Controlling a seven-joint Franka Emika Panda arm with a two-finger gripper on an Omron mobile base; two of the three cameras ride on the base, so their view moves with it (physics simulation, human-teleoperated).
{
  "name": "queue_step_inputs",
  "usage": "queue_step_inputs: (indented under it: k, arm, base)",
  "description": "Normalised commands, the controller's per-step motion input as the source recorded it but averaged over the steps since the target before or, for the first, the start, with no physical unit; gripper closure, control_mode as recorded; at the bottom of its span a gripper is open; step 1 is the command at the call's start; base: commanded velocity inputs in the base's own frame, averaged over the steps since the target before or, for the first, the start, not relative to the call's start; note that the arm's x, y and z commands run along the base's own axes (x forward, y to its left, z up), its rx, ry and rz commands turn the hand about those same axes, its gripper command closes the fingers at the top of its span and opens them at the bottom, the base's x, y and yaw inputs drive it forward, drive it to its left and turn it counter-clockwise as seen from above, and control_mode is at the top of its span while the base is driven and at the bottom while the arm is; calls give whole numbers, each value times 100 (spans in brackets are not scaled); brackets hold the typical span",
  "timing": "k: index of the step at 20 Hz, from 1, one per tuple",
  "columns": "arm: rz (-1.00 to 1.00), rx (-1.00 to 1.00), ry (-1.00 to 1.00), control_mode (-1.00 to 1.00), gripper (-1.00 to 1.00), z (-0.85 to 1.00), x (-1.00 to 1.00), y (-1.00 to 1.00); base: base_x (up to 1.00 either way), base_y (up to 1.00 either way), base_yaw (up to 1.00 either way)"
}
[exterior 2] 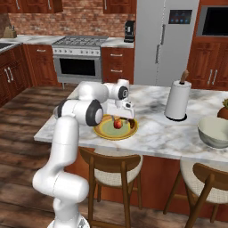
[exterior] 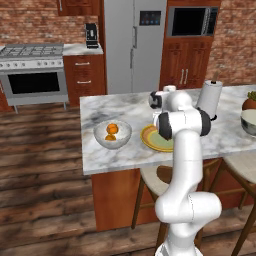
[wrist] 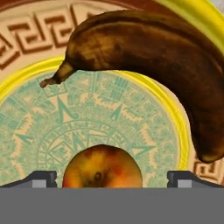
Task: Take the fruits from the plate on the dining counter and place two fruits in each bowl.
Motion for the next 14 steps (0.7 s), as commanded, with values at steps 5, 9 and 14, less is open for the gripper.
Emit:
queue_step_inputs:
  k: [5, 9, 14]
  arm:
    - [0, 0, 0, -100, -100, -24, -9, 0]
    - [0, 0, 0, -100, -100, -24, -6, 0]
    - [0, 0, -1, -100, -100, -15, -4, 0]
  base:
    - [0, 0, 0]
    - [0, 0, 0]
    - [0, 0, 0]
